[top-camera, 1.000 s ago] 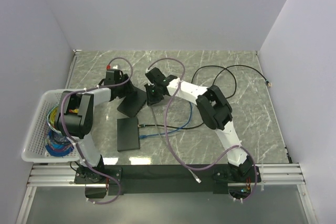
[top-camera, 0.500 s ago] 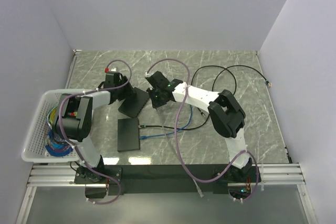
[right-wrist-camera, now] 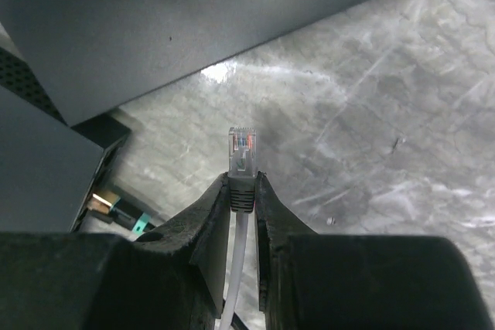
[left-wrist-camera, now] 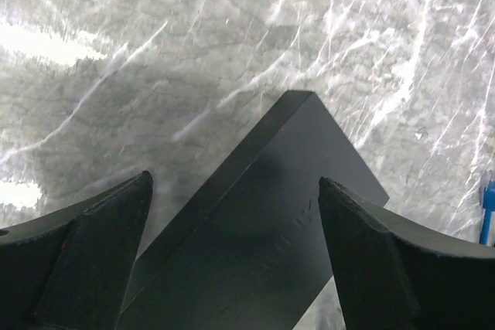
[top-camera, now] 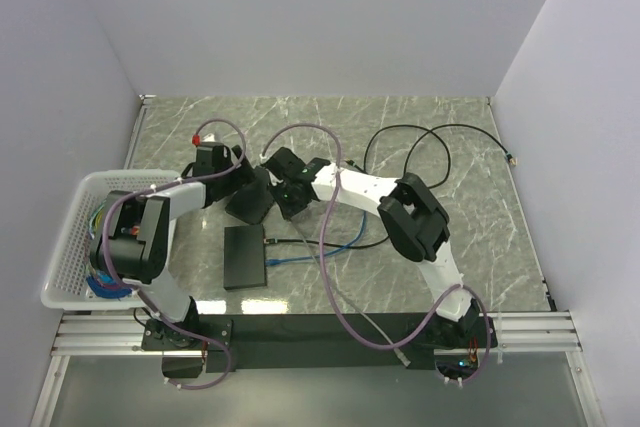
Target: Insert the plug into the switch port
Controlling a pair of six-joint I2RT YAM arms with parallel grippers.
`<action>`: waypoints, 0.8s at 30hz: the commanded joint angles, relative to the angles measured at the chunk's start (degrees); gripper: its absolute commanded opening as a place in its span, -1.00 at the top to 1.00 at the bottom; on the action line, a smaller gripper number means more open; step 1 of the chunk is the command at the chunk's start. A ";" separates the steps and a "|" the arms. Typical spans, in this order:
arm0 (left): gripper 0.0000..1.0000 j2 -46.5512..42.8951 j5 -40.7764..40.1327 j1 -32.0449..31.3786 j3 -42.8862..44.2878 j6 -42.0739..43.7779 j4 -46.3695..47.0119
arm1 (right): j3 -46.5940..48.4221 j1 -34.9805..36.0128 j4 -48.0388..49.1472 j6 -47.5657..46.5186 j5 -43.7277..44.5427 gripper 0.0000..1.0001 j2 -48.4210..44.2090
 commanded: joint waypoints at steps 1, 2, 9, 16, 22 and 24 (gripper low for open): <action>-0.86 -2.65 0.08 0.03 -1.56 1.69 0.37 | 4.07 0.26 -0.77 -1.04 -0.16 1.00 1.73; -0.85 -3.08 0.26 0.11 -1.73 1.78 0.54 | 5.03 0.17 -1.03 -0.96 -0.07 1.00 2.26; -0.79 -3.61 1.58 -0.06 -3.67 3.01 1.16 | 8.90 0.17 -2.44 -0.52 -0.24 1.00 5.95; -0.72 -3.53 1.76 -0.50 -5.69 2.66 2.57 | 11.02 0.26 -3.23 -0.25 -0.33 1.00 7.01; -0.51 -2.03 2.28 -1.64 -5.60 3.36 2.13 | 13.82 0.34 -4.37 -0.08 -0.60 1.00 8.68; -0.50 -2.47 2.02 -1.64 -6.21 3.37 2.22 | 15.58 0.52 -5.08 -0.17 -0.51 1.00 9.56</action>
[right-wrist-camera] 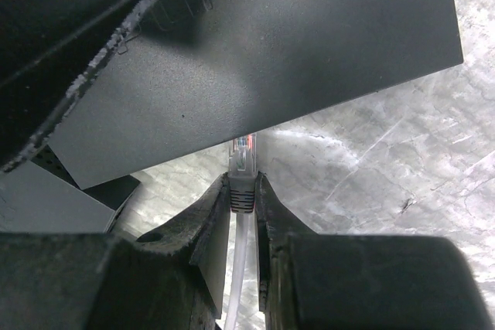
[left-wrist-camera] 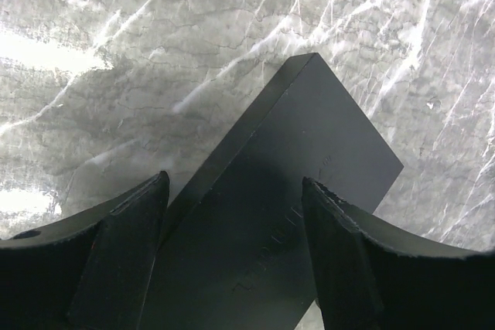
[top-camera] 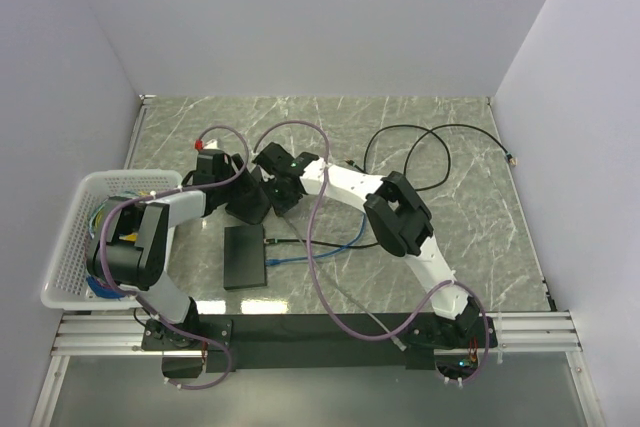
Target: Insert the plug into the switch port
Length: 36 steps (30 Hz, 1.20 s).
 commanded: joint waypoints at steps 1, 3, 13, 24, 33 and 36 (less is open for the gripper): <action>-0.49 -0.24 1.43 -0.75 -1.34 1.05 -0.93 | 4.35 0.58 -0.77 -0.19 0.36 1.00 1.45; -0.49 -0.33 1.78 -0.66 -1.43 1.22 -1.02 | 4.88 0.76 -0.95 -0.10 0.36 1.00 1.72; -0.37 -0.33 2.84 -1.18 -2.05 1.40 -1.63 | 5.94 1.64 -1.21 -0.19 1.24 1.00 2.07; 0.02 -1.56 3.80 -1.45 -3.81 0.61 -1.72 | 3.74 2.17 4.23 -3.08 1.33 1.00 -0.30; 0.13 0.98 3.01 -1.36 -0.56 2.10 -4.26 | 3.22 2.43 6.87 -5.37 5.01 1.00 -1.62; 0.16 1.95 1.96 -1.36 0.67 2.72 -5.15 | 2.69 2.43 7.57 -5.37 5.46 1.00 -2.15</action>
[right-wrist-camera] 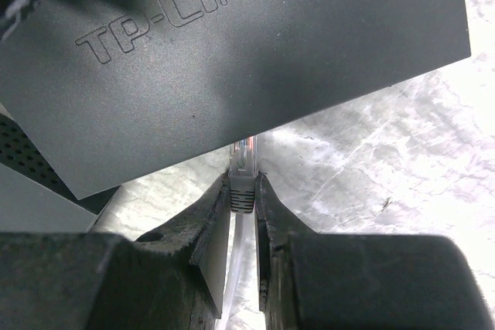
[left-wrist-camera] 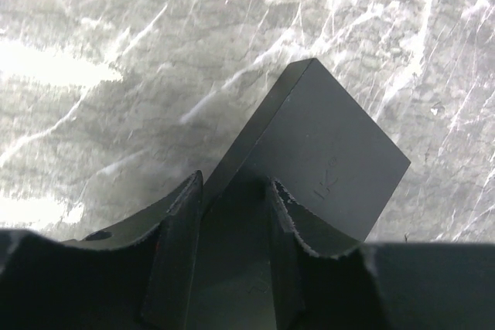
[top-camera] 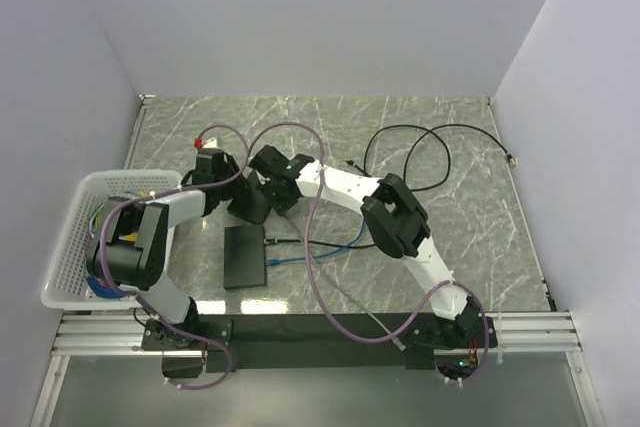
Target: Insert the plug into the switch port
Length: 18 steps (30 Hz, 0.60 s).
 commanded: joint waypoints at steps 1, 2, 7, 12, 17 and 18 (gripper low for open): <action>0.16 2.76 2.96 -1.45 1.27 0.97 -5.94 | -0.52 0.81 10.26 -1.11 0.76 1.00 -3.85; 0.16 2.94 3.05 -1.54 1.44 0.97 -5.94 | -0.79 0.73 10.96 -1.11 0.50 1.00 -4.12; 0.16 3.64 2.96 -1.45 2.15 0.97 -5.94 | -3.60 1.34 13.51 -1.29 -0.38 1.00 -6.58; 0.16 3.91 2.44 -1.45 2.50 0.80 -6.38 | -3.34 2.22 13.78 -1.73 -0.12 1.00 -7.37; 0.17 3.99 2.35 -1.45 2.67 1.06 -6.38 | -3.78 2.48 14.48 -1.90 -0.29 1.00 -7.81; 0.17 3.99 2.35 -1.45 2.76 1.15 -6.55 | -4.04 2.57 14.66 -1.90 -0.21 1.00 -7.98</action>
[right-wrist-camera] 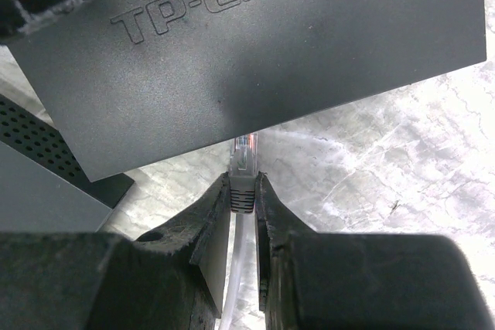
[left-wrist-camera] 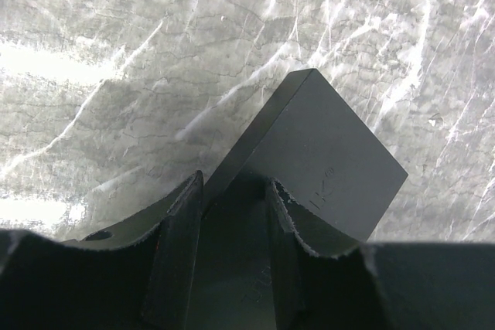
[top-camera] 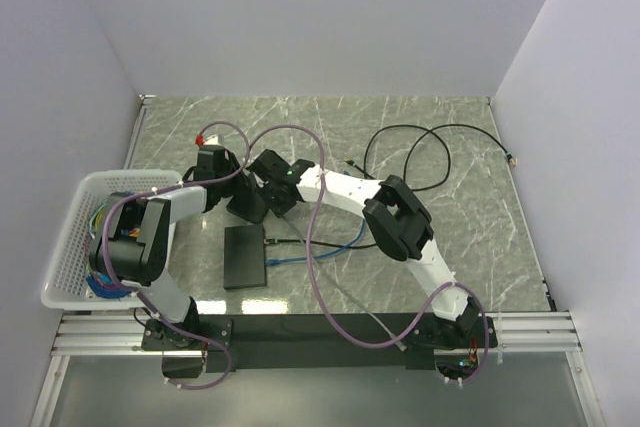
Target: Insert the plug into the switch port
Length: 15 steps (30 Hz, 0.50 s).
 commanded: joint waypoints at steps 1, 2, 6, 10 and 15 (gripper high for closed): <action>0.17 2.05 2.57 -1.43 0.12 0.89 -5.74 | -0.15 1.46 10.13 -0.52 -0.82 1.00 -5.54; 0.18 2.14 2.57 -1.43 0.20 0.97 -5.74 | -0.42 1.54 10.66 -0.44 -0.56 1.00 -5.80; 0.18 1.96 2.48 -1.51 0.03 0.97 -5.66 | 0.02 1.19 10.23 -0.35 1.55 1.00 -5.28; 0.19 2.05 2.48 -1.43 0.20 0.97 -5.83 | 1.33 0.05 9.08 0.44 2.52 1.00 -4.05; 0.19 2.05 2.48 -1.34 0.03 0.89 -5.66 | 1.34 -1.27 8.64 1.06 2.52 1.00 -3.60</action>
